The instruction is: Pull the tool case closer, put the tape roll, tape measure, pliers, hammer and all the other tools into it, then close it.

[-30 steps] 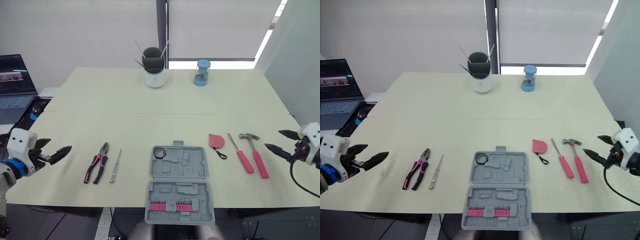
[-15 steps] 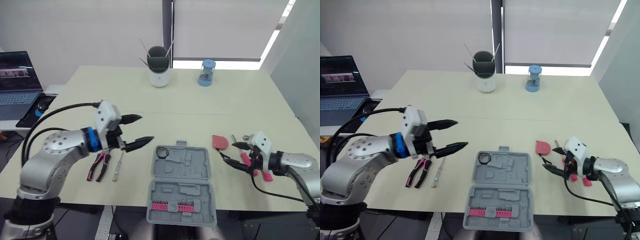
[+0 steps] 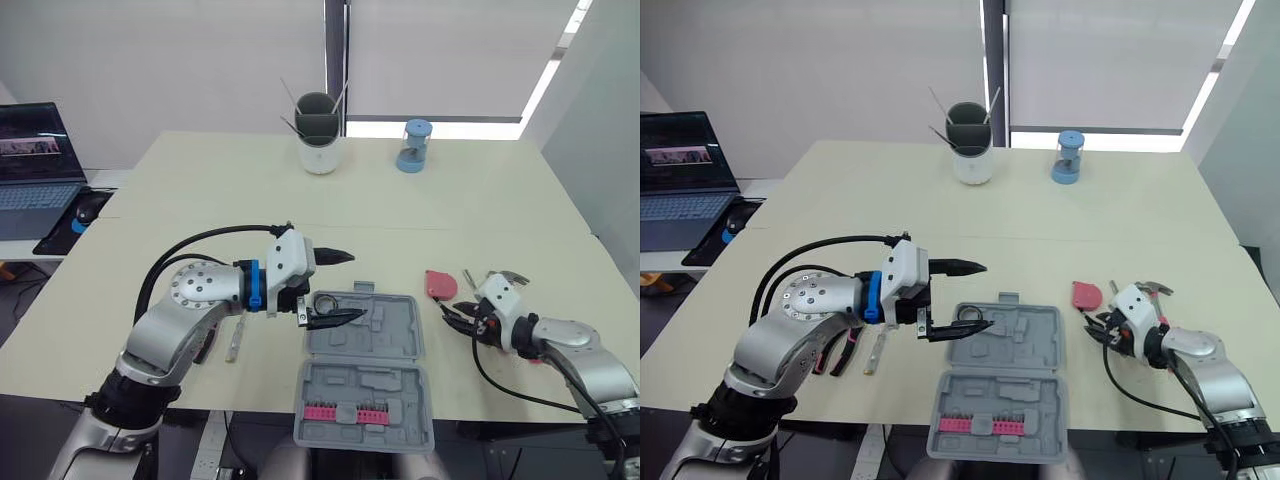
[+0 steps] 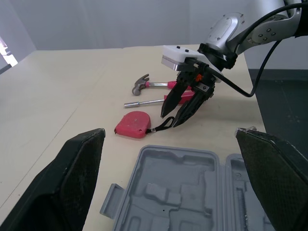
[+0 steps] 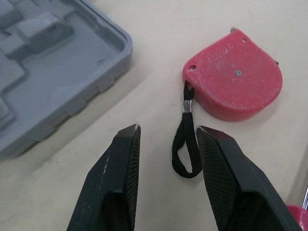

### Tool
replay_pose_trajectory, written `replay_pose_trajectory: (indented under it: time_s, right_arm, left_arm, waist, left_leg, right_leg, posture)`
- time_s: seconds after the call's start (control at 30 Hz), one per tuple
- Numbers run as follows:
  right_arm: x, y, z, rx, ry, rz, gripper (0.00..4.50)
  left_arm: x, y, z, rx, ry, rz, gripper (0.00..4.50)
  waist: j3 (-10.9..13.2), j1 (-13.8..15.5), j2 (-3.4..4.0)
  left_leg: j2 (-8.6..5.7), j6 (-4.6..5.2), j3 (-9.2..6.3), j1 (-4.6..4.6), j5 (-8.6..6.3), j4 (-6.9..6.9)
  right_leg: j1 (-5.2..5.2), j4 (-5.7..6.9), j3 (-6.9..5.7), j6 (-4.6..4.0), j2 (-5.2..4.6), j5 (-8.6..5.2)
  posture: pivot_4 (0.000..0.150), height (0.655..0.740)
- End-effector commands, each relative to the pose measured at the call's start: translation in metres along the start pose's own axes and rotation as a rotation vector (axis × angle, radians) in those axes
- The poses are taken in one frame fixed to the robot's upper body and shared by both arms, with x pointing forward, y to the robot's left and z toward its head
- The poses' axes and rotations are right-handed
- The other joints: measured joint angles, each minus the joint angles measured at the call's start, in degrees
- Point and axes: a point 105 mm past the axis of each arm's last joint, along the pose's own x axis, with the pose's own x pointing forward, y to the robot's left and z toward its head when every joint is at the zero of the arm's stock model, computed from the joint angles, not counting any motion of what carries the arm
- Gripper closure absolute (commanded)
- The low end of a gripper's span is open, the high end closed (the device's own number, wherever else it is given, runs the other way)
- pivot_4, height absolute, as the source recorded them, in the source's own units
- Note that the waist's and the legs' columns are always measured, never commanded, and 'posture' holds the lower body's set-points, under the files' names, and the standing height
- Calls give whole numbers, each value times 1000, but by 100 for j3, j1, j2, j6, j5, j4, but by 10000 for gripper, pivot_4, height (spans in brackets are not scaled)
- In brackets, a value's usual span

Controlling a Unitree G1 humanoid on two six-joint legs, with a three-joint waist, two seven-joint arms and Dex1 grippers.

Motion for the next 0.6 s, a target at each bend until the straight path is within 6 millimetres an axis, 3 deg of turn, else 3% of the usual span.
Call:
replay_pose_trajectory:
  time_s: [0.03,0.6]
  right_arm:
    - [4,-7,7,-36,-21,-32,25170]
    - [28,-9,13,4,-52,-43,25170]
  left_arm:
    - [2,3,4,40,-9,-10,0]
    - [3,3,4,57,0,-23,0]
  waist:
    - [0,-8,0]
    - [0,-14,0]
  left_leg:
    - [1,0,0,1,0,0]
    - [0,0,0,1,0,1]
  right_leg:
    - [0,0,-1,0,1,0]
    - [0,1,-2,0,2,0]
  posture:
    - [1500,7400]
    - [1500,7400]
